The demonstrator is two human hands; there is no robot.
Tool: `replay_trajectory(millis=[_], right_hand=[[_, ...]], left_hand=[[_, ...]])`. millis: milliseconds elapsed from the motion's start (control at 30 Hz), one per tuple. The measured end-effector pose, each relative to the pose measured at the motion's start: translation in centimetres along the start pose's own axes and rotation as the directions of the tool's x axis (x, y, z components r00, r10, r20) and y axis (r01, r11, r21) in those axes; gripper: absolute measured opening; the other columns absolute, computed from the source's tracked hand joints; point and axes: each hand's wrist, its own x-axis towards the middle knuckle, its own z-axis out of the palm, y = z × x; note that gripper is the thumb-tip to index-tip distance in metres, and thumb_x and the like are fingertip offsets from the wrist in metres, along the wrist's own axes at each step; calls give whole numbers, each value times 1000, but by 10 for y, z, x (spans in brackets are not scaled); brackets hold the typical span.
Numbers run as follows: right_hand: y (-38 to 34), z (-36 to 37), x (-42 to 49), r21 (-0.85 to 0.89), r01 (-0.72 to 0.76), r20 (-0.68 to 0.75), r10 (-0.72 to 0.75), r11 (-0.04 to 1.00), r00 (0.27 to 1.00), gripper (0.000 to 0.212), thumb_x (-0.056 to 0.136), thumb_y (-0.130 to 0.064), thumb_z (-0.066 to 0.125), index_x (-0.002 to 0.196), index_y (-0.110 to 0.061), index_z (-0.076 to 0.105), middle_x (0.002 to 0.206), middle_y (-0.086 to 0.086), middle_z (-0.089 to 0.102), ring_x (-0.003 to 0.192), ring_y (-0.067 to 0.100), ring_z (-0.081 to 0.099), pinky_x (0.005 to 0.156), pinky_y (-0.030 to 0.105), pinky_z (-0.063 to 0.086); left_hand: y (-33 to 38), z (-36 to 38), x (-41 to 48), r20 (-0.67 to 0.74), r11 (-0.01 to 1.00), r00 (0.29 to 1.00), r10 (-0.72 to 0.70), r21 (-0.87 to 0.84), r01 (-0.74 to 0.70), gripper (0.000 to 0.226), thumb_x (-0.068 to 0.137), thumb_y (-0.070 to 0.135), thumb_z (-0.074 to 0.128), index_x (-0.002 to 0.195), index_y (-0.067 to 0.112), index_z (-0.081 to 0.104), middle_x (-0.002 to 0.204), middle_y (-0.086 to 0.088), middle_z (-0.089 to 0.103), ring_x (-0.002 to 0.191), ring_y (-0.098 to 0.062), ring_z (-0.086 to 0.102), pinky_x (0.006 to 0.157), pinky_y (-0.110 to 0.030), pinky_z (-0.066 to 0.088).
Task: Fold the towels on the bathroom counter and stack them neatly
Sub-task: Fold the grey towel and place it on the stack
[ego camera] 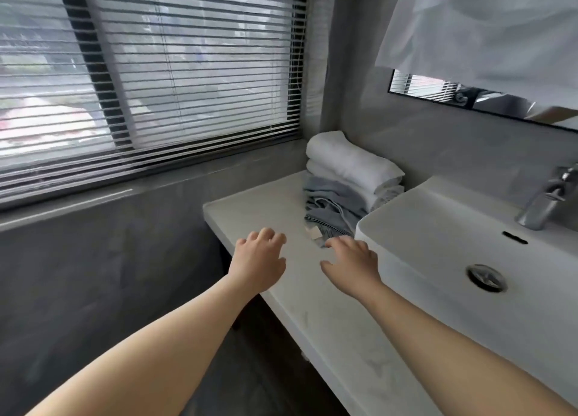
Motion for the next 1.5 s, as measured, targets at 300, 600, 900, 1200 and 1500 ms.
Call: replay_trajectory(millis=[300,600,900,1200,1500], right_hand=[[3,30,143,43,-65,11,65,997,998,41,89,-31,48,129,-23,46,140,-1,37,128,25,35,101,32,31],[20,52,219,84,-242,80,236,967,969,69,82,-36,63,142,-27,30,154,5,15,137,32,22,110,40,26],[52,65,271,174,-528,76,523,831,849,101,77,-49,71,148,-37,0,158,1,-11,142,35,7,104,56,32],[67,85,311,107,-609,197,584,786,788,103,68,-57,70,147,-37,7,155,0,15,140,36,14,106,54,31],[61,90,298,238,-647,130,637,724,760,64,82,-39,60,139,-35,30,145,1,27,121,34,30,92,38,39]], left_hand=[[-53,30,127,93,999,995,40,-1,-40,41,95,31,44,135,23,39,139,1,38,125,-24,39,100,-36,31],[-79,60,223,167,996,984,63,-68,-53,47,94,30,47,139,23,35,142,-1,37,130,-26,36,102,-37,32],[-62,92,320,209,955,937,281,-156,-252,72,90,27,53,149,26,11,153,-5,15,138,-29,21,108,-40,27],[-31,137,403,375,821,755,537,-29,-570,94,80,54,59,149,37,-3,157,-4,-7,144,-34,-5,115,-51,9],[-29,154,400,316,892,835,450,-106,-440,54,82,37,58,132,32,36,141,-2,26,123,-32,31,94,-45,37]])
